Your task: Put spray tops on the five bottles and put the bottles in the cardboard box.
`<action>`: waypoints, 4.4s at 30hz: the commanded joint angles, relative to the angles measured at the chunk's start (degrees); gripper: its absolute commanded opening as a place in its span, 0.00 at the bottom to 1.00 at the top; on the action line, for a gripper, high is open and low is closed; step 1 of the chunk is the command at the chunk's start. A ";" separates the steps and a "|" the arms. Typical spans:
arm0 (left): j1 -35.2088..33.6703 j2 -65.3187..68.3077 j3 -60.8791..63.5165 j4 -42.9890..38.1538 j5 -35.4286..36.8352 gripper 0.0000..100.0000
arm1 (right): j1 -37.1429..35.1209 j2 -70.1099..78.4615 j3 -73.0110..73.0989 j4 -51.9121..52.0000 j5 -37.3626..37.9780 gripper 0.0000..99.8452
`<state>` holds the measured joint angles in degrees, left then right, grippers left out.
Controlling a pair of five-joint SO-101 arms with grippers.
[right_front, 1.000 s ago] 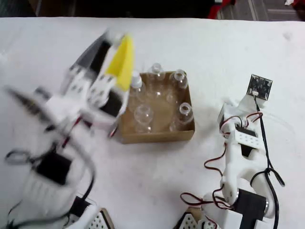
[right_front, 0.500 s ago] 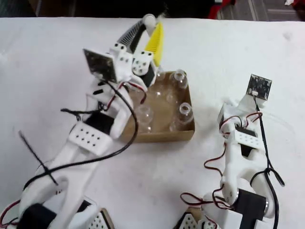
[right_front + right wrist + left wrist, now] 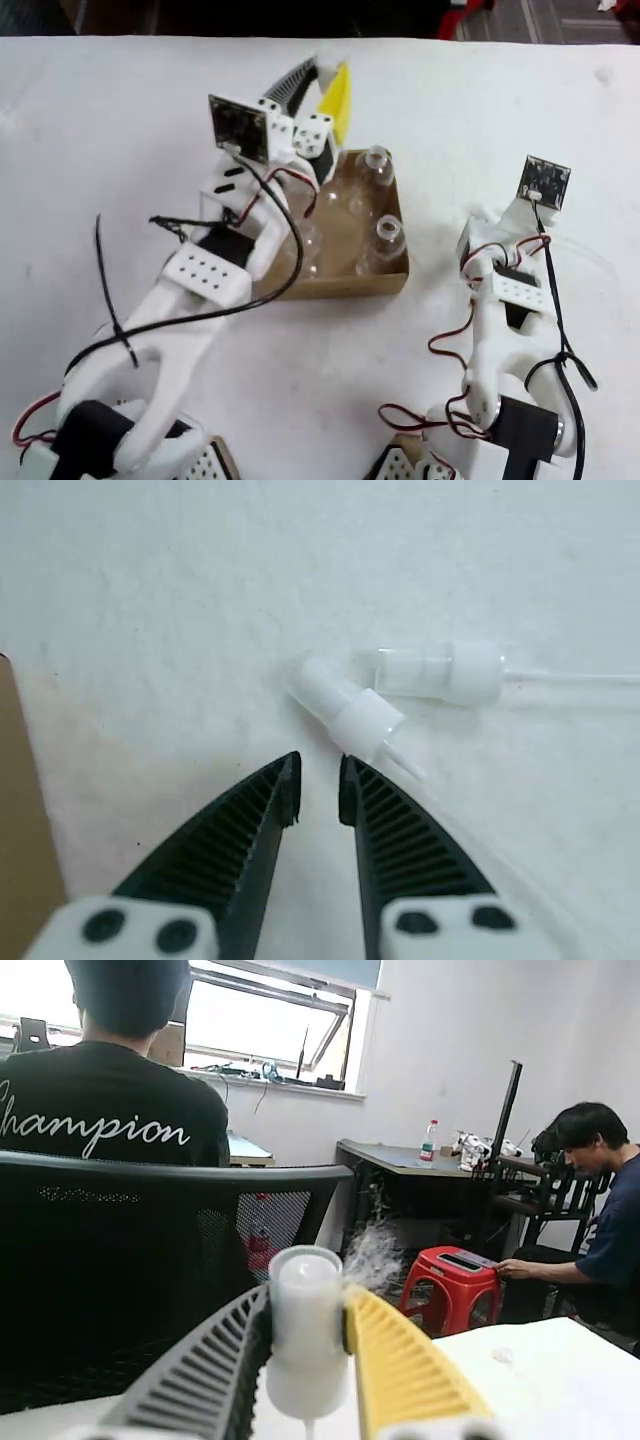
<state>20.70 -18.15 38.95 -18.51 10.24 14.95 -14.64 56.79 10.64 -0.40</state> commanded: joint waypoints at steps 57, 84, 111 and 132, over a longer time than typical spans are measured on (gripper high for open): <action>-2.07 17.71 -1.76 -4.48 -5.80 0.02 | 0.40 -0.13 -1.93 -1.36 0.35 0.05; -2.42 15.43 -3.25 -2.46 -1.67 0.13 | 0.40 -0.13 -2.02 -1.36 0.35 0.05; -1.89 -39.25 -10.02 47.82 1.85 0.13 | 0.40 -0.13 -2.02 -1.36 0.35 0.05; -31.87 -85.23 25.76 85.89 -3.43 0.02 | -0.48 -0.13 -1.85 -1.36 0.35 0.05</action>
<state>-5.14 -103.34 60.48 66.42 7.78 14.95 -14.64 56.79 10.64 -0.40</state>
